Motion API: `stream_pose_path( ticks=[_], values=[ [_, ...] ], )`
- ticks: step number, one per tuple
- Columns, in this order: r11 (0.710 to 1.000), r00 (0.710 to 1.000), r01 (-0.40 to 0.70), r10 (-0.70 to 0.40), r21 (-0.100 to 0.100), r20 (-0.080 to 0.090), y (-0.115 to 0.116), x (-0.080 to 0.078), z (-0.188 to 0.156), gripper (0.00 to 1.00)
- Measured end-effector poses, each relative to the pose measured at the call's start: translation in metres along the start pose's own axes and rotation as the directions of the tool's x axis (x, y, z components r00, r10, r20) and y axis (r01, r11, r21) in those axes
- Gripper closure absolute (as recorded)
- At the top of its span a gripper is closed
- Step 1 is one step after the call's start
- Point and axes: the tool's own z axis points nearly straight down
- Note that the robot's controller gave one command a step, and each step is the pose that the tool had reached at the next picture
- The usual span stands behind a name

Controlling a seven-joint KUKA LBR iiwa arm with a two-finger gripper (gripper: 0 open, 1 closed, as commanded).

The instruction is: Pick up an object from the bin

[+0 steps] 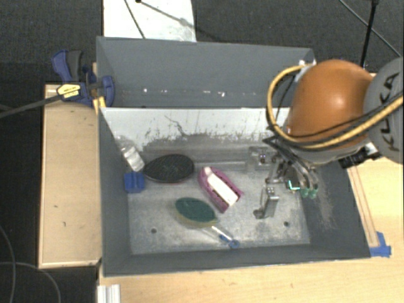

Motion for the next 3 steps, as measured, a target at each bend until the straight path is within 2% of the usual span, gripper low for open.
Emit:
stream_pose_path(
  ticks=[1,2,3],
  values=[
    [0.972,0.972,-0.236,0.236,-0.005,0.021,0.017,-0.031,0.164,0.0],
    [0.975,0.975,-0.222,0.222,-0.003,0.012,0.016,-0.058,0.133,0.0],
    [0.916,0.916,-0.402,0.402,-0.004,0.009,0.018,-0.064,0.133,0.0]
  ],
)
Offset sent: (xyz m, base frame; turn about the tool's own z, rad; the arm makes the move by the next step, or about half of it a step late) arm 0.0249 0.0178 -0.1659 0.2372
